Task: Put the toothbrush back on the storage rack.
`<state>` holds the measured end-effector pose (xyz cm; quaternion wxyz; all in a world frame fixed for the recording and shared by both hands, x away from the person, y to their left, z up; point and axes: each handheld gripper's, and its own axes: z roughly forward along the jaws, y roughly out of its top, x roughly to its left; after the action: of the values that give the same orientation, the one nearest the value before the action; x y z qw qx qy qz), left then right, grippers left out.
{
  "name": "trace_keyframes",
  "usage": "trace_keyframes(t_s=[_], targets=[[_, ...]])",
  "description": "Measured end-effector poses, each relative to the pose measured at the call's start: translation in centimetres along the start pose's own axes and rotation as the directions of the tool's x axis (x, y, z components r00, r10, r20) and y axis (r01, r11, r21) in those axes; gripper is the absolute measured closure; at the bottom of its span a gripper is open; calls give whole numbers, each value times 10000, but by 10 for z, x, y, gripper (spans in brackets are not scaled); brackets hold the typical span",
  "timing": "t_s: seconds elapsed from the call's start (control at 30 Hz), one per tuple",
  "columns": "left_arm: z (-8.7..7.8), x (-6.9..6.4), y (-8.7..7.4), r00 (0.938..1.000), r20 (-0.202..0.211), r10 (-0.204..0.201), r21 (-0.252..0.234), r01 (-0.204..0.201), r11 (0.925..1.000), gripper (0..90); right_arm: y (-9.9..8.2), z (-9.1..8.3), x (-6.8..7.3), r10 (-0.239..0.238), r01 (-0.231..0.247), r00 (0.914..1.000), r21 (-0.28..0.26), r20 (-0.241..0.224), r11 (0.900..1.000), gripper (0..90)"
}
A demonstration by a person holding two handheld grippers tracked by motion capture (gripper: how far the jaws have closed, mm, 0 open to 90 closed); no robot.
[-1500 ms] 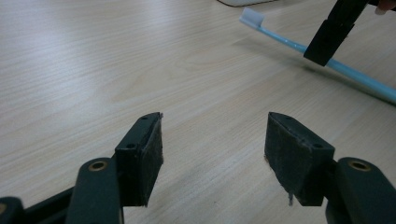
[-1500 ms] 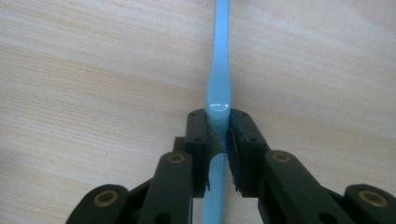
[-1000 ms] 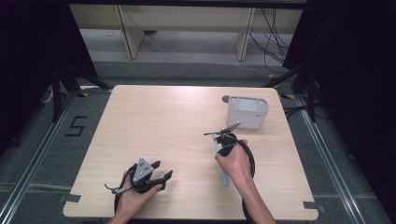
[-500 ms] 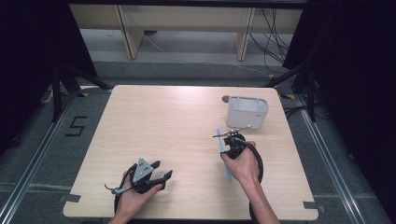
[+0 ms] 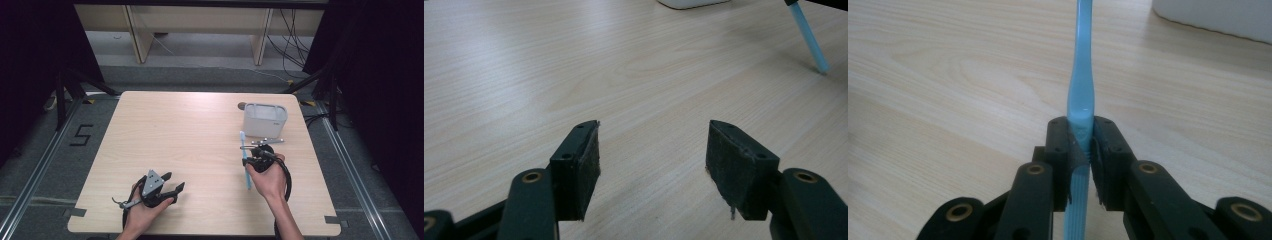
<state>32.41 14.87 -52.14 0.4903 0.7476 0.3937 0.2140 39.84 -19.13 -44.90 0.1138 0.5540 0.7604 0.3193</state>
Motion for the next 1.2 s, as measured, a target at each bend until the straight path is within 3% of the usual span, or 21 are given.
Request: trace_keyframes(t_s=[0.13,0.3,0.4,0.43,0.47,0.5,0.53,0.6,0.7,0.77,0.8,0.83,1.17,1.2], targets=[[0,0,0,10000,-19,-13,13,13,10000,379,-2,-3,-3,146,-135,9996,-436,255,9990,790],[-1,0,0,10000,-52,0,10,0,10000,380,-3,-8,-8,68,-45,9997,-899,254,9959,790],[0,0,0,10000,-50,33,24,-32,10000,384,-4,-11,-8,312,-280,9992,-1211,240,9922,790],[0,-1,0,10000,-54,38,23,-38,10000,387,-4,-10,-12,-48,83,9997,-1374,260,9905,790],[0,0,0,10000,20,39,-43,-39,10000,389,-3,-11,-13,78,-42,9996,-1366,260,9906,791],[0,-1,0,10000,-14,52,-61,-52,10000,389,-3,-11,-14,-86,137,9994,-1503,347,9886,790],[-1,-1,0,10000,-62,35,5,-35,10000,389,-3,-13,-14,90,-64,9998,-1568,159,9876,790],[-1,0,0,10000,-58,10,14,-10,10000,389,-2,-16,-16,-4,73,9992,-1695,408,9855,791],[-1,0,0,10000,-74,5,9,-5,10000,388,-1,-18,-20,-12,90,9992,-1947,403,9808,791],[-1,-1,0,10000,-79,20,-21,-20,10000,388,-2,-20,-18,426,-357,9987,-2115,281,9767,791],[-1,-1,0,10000,-81,11,-29,-11,10000,388,-1,-21,-22,89,-10,9994,-2266,338,9740,791],[-1,-1,0,10000,-85,-23,-59,22,10000,387,0,-22,-24,40,55,9992,-2359,399,9718,791],[-1,-1,0,9999,-100,-11,-109,10,9999,388,3,-30,-33,63,197,9968,-3190,802,9476,791],[-1,-1,0,9999,-106,-11,-110,9,9999,388,4,-32,-34,-7,214,9979,-3229,643,9462,790]])
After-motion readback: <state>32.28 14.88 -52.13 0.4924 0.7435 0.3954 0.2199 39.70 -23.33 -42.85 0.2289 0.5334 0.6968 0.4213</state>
